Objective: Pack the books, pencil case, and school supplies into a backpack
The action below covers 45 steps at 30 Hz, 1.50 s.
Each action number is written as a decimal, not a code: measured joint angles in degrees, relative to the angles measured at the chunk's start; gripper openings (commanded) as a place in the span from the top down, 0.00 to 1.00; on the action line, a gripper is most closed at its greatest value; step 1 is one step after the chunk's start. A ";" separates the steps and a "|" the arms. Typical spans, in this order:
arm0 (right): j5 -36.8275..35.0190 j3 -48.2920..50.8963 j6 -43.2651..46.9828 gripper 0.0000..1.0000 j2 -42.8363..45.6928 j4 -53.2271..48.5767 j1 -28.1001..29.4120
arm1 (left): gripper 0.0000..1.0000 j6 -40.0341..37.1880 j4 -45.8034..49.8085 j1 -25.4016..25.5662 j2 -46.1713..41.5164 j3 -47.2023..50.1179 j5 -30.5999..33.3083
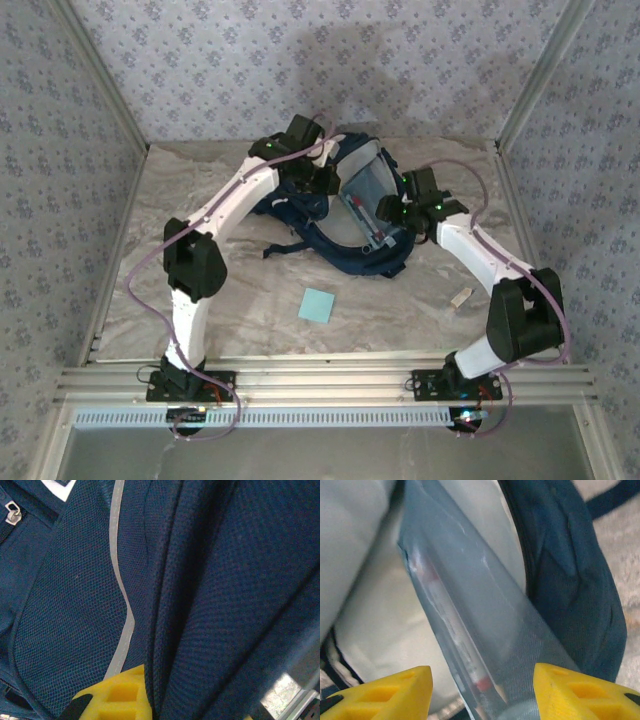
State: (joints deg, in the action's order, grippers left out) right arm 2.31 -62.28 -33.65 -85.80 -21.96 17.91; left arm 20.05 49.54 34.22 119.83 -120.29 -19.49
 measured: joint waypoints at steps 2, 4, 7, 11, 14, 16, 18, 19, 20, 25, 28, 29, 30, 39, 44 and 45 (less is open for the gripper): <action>0.00 0.92 -0.44 0.44 -0.11 -0.15 0.04 | 1.00 0.00 -0.02 0.22 0.37 -0.09 0.00; -0.02 0.98 -0.63 0.46 -0.90 0.31 0.24 | 1.00 0.00 -0.04 0.48 0.74 -0.09 0.00; 0.02 0.81 -1.53 0.48 -4.70 3.58 0.76 | 1.00 0.02 -0.11 0.96 1.18 -0.26 -0.02; 0.46 -3.85 -1.95 0.53 -14.29 6.88 2.75 | 1.00 0.17 -0.24 1.79 1.44 -0.42 -0.02; 1.36 -9.97 -1.64 0.56 -21.16 9.01 3.91 | 1.00 0.44 -0.46 2.32 1.46 -0.44 -0.11; 1.95 -13.49 -1.49 0.58 -24.46 10.64 4.48 | 1.00 0.63 -0.52 2.56 1.46 -0.44 -0.28; 2.75 -16.28 -1.49 0.59 -26.95 12.07 4.92 | 1.00 0.68 -0.63 2.67 1.46 -0.44 -0.55; 3.21 -17.53 -1.51 0.59 -28.06 12.63 5.11 | 1.00 0.68 -0.74 2.67 1.46 -0.46 -0.50; 3.54 -18.58 -1.51 0.60 -29.00 12.85 5.22 | 1.00 0.68 -0.85 2.64 1.46 -0.63 -0.42; 4.15 -21.35 -1.49 0.59 -31.78 13.25 5.33 | 1.00 0.85 -0.68 2.43 1.66 -1.79 0.52; 4.17 -21.16 -1.42 0.59 -31.41 13.22 5.20 | 1.00 0.85 -0.24 2.45 2.25 -2.82 0.63; 4.24 -20.70 -1.29 0.58 -30.91 13.16 5.09 | 1.00 0.85 -0.17 2.45 2.43 -2.95 0.63; 4.37 -19.76 -1.16 0.58 -29.75 12.94 5.05 | 0.99 0.85 -0.07 2.45 2.60 -3.04 0.63; 3.04 -6.60 -1.42 0.58 -8.39 8.46 4.20 | 0.98 1.64 -0.09 2.71 5.03 -4.81 0.42; 3.04 1.36 -4.55 0.59 -5.44 8.76 3.43 | 0.97 2.08 -0.17 2.71 5.11 -4.90 0.20; 3.06 2.45 -4.98 0.58 -5.75 8.85 3.37 | 0.97 2.12 -0.17 2.71 5.11 -4.92 0.20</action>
State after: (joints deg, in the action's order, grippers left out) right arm 5.37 -59.83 -38.63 -91.55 -13.10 21.28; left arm 22.17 49.36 36.93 124.95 -125.21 -19.29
